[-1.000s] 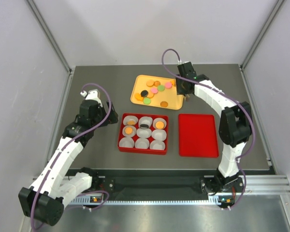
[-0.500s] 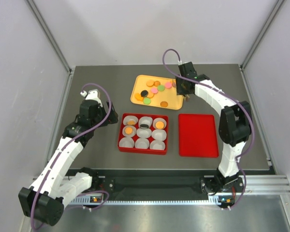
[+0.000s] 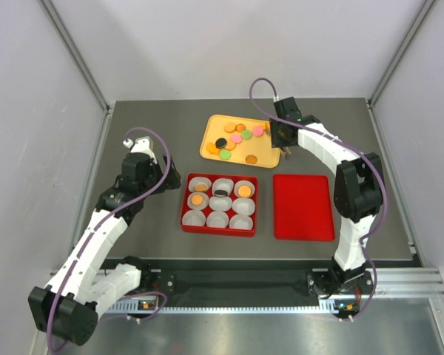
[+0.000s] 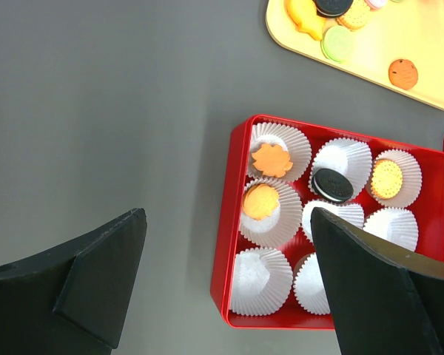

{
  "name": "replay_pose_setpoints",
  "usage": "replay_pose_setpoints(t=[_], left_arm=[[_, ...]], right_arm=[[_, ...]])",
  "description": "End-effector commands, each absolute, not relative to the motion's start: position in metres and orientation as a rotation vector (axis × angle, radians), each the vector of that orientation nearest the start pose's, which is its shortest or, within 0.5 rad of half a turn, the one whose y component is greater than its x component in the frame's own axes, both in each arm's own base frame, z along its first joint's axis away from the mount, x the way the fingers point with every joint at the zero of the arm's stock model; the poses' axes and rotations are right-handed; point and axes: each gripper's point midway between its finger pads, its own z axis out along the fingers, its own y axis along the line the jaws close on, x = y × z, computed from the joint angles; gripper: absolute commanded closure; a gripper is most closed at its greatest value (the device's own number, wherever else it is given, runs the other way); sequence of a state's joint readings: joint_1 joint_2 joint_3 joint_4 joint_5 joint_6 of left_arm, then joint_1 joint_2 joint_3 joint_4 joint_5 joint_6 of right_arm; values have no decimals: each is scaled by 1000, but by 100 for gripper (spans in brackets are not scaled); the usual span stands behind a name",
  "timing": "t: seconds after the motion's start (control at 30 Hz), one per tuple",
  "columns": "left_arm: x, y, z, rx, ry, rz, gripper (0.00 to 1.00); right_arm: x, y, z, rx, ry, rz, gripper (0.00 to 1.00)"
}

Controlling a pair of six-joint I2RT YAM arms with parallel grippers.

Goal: Pack the cookies

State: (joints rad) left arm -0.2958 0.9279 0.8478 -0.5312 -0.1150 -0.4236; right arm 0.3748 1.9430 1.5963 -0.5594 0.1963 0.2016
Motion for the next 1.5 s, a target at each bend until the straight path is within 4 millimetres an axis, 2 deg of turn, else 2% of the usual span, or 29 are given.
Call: replay_pose_setpoints(t=[0.0, 0.4, 0.63, 0.87, 1.0, 1.03, 1.17, 1.2, 1.27, 1.3, 1.37, 1.47], left_arm=[[289, -85, 196, -194, 2147, -298, 3], [289, -85, 196, -194, 2147, -298, 3], [289, -85, 196, -195, 2145, -297, 3], [289, -85, 196, -195, 2145, -297, 3], [289, -85, 197, -195, 2144, -298, 3], [289, -85, 197, -195, 2144, -298, 3], [289, -85, 197, -196, 2144, -300, 3], [289, -85, 198, -196, 2142, -301, 3], [289, -85, 197, -194, 2143, -304, 3], [288, -85, 198, -195, 2140, -303, 3], [288, -85, 199, -196, 2137, -307, 3], [288, -86, 200, -193, 2135, -313, 3]], right_arm=[[474, 148, 122, -103, 2401, 8, 58], [477, 146, 119, -105, 2400, -2, 55], [482, 148, 111, -109, 2409, 40, 55], [484, 151, 110, -114, 2406, 61, 65], [479, 151, 116, -115, 2401, 77, 67], [478, 150, 123, -106, 2388, 83, 67], [465, 147, 136, -87, 2378, 93, 68], [461, 145, 144, -79, 2367, 98, 68], [453, 143, 144, -77, 2374, 98, 68], [449, 142, 153, -71, 2358, 106, 68], [442, 140, 152, -69, 2364, 112, 68], [432, 139, 164, -64, 2343, 135, 68]])
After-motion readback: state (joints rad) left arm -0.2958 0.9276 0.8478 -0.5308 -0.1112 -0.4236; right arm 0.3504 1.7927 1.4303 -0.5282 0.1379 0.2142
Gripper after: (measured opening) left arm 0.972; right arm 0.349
